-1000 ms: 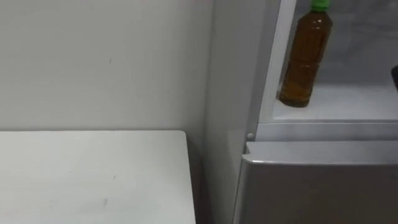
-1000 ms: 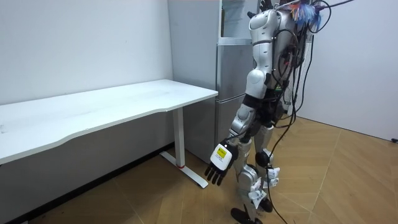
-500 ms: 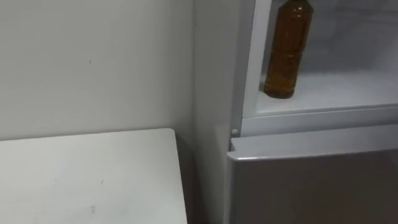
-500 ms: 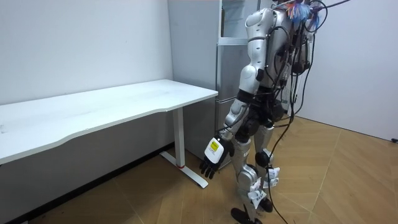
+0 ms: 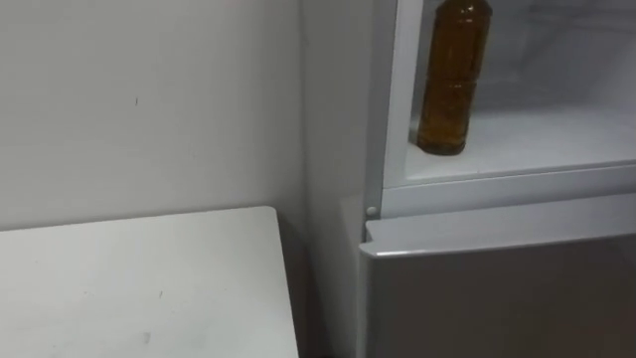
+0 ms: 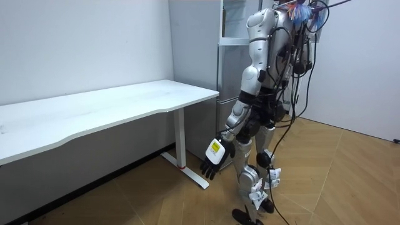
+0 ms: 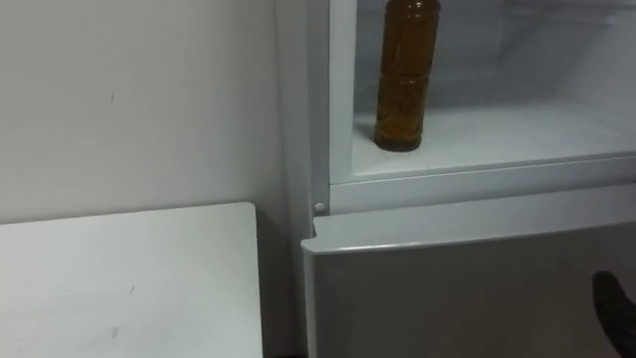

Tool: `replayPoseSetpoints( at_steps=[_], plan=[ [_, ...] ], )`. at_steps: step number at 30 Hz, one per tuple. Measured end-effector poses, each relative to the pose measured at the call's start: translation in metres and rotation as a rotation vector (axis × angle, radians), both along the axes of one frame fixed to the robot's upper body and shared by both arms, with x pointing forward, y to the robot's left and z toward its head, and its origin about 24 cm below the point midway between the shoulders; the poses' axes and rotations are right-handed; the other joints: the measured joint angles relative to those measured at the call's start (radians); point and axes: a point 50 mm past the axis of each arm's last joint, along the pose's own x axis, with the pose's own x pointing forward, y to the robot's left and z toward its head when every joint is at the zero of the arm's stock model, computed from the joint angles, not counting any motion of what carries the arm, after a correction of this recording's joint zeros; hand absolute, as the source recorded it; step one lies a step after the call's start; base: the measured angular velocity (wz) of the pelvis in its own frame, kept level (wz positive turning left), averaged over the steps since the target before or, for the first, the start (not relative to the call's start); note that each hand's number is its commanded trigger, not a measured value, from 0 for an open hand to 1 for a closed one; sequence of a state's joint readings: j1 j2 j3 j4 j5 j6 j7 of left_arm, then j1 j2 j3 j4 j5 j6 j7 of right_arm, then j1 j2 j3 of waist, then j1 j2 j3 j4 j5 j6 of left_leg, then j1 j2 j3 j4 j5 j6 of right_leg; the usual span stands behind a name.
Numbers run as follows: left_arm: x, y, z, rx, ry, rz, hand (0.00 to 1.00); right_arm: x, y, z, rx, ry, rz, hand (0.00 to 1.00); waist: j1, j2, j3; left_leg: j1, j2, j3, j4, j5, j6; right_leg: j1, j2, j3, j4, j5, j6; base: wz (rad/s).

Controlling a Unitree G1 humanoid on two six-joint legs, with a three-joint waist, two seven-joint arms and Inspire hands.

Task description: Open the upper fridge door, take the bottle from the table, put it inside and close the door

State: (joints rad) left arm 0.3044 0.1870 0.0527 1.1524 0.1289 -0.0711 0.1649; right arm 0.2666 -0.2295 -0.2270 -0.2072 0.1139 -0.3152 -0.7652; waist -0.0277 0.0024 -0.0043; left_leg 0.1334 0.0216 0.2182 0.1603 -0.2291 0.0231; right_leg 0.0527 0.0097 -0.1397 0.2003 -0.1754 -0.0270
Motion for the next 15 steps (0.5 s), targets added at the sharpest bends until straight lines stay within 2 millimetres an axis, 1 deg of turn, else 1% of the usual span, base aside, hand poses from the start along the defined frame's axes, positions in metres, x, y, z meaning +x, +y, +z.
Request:
replayPoseSetpoints(
  at_steps=[4,9,13,15],
  plan=[
    [0.004,-0.003,0.000,-0.008,-0.018,-0.023,0.00,-0.003,-0.003,-0.016,0.020,0.069,-0.030,0.00,-0.001,0.000,0.0005,0.001,0.000,-0.001,0.001,0.000,0.000,0.001,-0.004,0.000,0.000,0.000,0.000,0.00],
    [0.002,-0.003,0.000,-0.008,-0.013,-0.022,0.00,-0.009,-0.004,-0.044,0.062,0.194,-0.073,0.00,0.002,0.001,0.0015,-0.005,-0.001,-0.004,0.002,-0.001,0.001,-0.003,-0.007,-0.001,0.003,-0.006,0.000,0.00],
    [-0.001,-0.003,0.000,-0.008,-0.002,-0.020,0.00,-0.010,-0.003,-0.051,0.076,0.214,-0.082,0.00,0.002,0.003,0.0016,-0.007,-0.001,-0.006,0.005,-0.002,0.000,-0.003,-0.007,-0.003,0.003,-0.007,-0.001,0.02],
    [-0.002,-0.006,-0.001,-0.014,0.009,-0.033,0.00,-0.011,-0.001,-0.061,0.089,0.264,-0.078,0.00,0.003,0.003,0.0013,-0.006,-0.001,-0.006,0.006,-0.002,0.000,-0.002,-0.006,-0.001,0.003,-0.007,-0.001,0.00]
  ],
)
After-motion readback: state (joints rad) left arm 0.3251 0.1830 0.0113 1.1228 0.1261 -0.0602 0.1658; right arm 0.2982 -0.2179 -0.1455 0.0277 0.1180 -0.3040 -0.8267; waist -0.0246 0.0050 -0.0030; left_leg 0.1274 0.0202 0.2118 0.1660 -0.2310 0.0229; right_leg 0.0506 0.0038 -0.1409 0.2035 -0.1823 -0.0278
